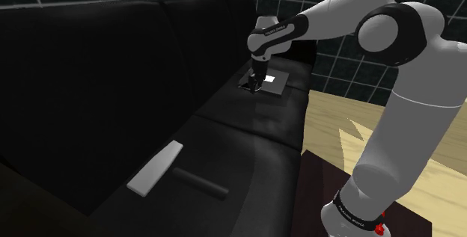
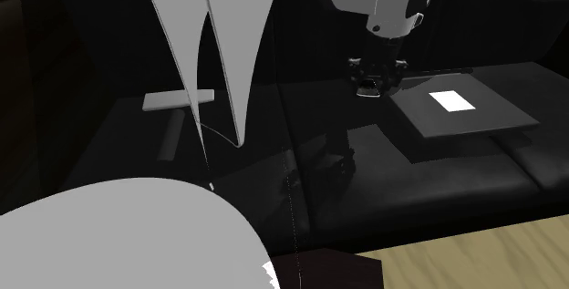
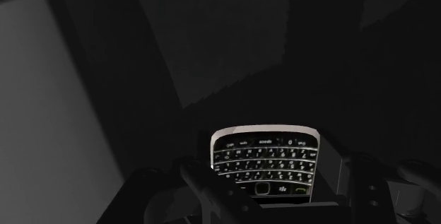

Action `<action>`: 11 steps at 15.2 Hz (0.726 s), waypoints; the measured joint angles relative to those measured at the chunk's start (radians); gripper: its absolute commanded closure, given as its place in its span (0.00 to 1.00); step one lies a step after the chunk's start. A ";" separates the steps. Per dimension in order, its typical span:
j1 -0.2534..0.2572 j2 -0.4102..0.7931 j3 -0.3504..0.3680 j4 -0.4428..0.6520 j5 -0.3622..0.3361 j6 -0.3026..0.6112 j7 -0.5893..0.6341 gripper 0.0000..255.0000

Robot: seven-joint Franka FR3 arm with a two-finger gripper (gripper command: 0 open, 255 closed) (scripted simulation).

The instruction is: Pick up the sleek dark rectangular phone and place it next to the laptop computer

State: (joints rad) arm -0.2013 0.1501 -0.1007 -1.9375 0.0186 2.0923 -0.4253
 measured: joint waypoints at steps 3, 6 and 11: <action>-0.001 0.019 0.000 -0.014 0.003 0.033 -0.003 1.00; -0.001 0.035 0.001 -0.038 0.005 0.072 -0.003 1.00; -0.001 0.069 0.002 -0.061 0.010 0.129 -0.006 1.00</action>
State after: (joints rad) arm -0.2027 0.2188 -0.0985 -1.9985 0.0281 2.2216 -0.4310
